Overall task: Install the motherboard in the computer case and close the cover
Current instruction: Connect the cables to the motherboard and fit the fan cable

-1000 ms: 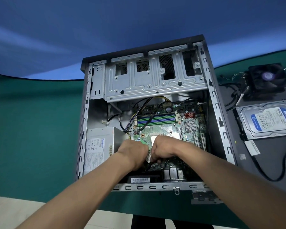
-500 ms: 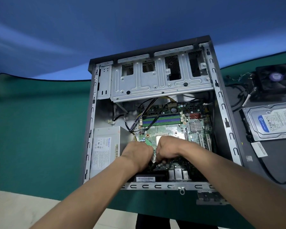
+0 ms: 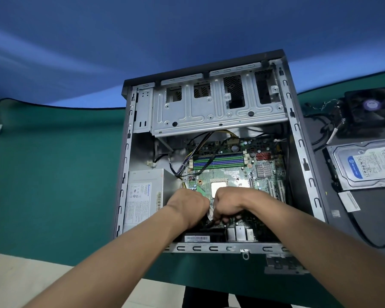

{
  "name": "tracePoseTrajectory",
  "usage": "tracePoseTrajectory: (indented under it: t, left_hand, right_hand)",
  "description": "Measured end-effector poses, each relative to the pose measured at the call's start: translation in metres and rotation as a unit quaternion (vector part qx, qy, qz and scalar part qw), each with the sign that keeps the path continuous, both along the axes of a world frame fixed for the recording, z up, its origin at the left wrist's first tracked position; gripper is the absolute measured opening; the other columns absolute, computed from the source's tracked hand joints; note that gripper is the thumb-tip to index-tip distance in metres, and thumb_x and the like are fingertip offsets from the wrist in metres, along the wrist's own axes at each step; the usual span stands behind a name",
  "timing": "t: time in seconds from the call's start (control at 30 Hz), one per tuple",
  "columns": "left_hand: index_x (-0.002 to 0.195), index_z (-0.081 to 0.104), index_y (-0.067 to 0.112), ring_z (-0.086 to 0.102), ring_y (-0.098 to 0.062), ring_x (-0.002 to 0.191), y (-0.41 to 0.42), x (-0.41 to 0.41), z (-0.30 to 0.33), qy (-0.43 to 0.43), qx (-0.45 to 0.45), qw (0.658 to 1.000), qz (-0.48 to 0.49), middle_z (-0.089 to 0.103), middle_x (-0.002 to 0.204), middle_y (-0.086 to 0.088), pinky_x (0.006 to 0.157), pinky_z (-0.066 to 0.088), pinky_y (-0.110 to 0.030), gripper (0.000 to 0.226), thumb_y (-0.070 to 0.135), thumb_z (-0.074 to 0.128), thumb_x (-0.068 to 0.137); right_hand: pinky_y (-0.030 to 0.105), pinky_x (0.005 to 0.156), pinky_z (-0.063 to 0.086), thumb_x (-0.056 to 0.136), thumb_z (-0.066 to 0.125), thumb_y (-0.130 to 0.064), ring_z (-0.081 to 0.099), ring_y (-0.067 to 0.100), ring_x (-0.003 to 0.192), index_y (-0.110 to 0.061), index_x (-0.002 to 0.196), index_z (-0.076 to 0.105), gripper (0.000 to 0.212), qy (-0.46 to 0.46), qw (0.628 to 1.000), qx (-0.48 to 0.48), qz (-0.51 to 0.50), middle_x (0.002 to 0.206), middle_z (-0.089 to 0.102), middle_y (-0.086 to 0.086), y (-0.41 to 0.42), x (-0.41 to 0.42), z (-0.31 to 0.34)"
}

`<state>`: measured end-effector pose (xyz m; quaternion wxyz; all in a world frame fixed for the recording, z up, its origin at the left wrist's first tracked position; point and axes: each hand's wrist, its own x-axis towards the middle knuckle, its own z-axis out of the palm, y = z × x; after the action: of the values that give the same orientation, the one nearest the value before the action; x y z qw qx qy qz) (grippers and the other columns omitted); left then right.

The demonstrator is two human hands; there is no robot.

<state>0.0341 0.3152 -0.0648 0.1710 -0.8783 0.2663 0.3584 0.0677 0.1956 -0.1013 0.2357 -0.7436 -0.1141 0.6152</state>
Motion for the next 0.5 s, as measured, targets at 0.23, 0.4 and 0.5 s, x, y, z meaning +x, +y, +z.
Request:
tracePoseTrajectory:
  t: [0.23,0.4,0.5]
  left_hand:
    - [0.1,0.062,0.006,0.06,-0.028,0.096,0.0024,0.0066,0.0017,0.06,-0.006,0.997,0.05,0.065,0.105,-0.011,0.081,0.047,-0.035,0.018,0.02,0.052,0.093]
    - [0.105,0.06,0.008,0.06,-0.028,0.103,-0.0028,0.0104,0.0006,0.069,0.018,0.997,0.035,0.064,0.111,-0.01,0.083,0.047,-0.036,0.017,0.016,0.05,0.093]
    - [0.102,0.061,0.01,0.059,-0.026,0.099,0.0,0.0093,0.0026,0.06,0.005,0.997,0.041,0.065,0.107,-0.009,0.083,0.046,-0.034,0.016,0.019,0.052,0.092]
  right_hand:
    - [0.02,0.041,0.033,0.092,0.058,-0.012,0.045,0.01,0.042,-0.009,0.077,0.065,0.017,0.041,0.999,-0.001,-0.001,0.056,0.054,-0.001,-0.0021,-0.0021,-0.001]
    - [0.024,0.046,0.041,0.089,0.06,-0.012,0.049,0.014,0.045,-0.001,0.091,0.068,0.013,-0.001,1.0,-0.002,-0.015,0.062,0.058,0.003,-0.0013,-0.0045,-0.0051]
    - [0.018,0.043,0.041,0.088,0.062,-0.01,0.049,0.013,0.045,-0.005,0.082,0.063,0.008,-0.02,1.0,0.001,-0.014,0.066,0.057,0.004,0.0009,-0.0033,-0.007]
